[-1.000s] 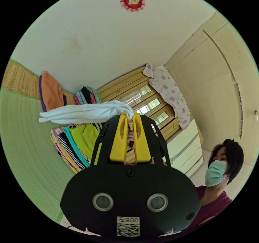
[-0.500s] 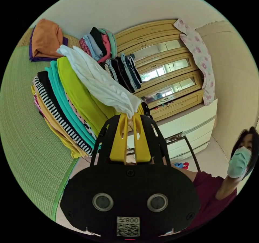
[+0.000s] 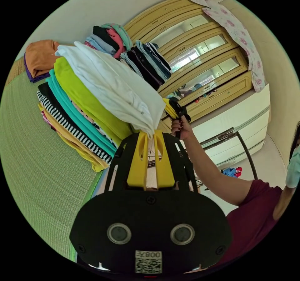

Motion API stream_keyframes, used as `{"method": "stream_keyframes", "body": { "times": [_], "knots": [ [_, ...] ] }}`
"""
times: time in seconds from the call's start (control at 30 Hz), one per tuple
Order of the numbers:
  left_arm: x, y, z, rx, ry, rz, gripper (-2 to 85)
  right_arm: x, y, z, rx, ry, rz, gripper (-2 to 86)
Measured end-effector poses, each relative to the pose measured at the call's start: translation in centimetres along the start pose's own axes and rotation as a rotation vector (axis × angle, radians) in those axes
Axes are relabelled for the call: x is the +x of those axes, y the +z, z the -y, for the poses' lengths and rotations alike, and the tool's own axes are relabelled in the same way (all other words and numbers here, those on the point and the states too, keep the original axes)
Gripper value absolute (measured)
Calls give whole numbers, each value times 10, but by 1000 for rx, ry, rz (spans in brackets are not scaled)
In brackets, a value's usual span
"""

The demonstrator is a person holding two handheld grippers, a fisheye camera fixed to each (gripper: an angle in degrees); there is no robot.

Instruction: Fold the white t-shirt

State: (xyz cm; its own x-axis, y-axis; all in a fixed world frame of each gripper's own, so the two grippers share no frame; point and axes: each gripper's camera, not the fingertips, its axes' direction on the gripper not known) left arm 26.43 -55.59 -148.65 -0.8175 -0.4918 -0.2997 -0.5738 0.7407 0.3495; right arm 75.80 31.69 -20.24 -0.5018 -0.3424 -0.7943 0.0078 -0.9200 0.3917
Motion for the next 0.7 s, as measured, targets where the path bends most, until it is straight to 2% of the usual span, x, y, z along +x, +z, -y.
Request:
{"method": "stream_keyframes", "body": {
  "times": [0.2, 0.4, 0.53, 0.7],
  "knots": [
    [-13, 28, -3, -23, -37, 5, 41, -1, -1, -13, 42, 25, -49, 9],
    [-17, 44, -7, -32, -37, 1, 40, -51, -14, -41, 185, -79, -153, 1],
    [-21, 57, -15, -45, -51, -2, 39, -89, 32, -54, 95, -179, -250, 0],
    [-24, 62, -29, -40, -60, -25, 33, -97, 92, -52, -4, -179, -425, 0]
  ]
}}
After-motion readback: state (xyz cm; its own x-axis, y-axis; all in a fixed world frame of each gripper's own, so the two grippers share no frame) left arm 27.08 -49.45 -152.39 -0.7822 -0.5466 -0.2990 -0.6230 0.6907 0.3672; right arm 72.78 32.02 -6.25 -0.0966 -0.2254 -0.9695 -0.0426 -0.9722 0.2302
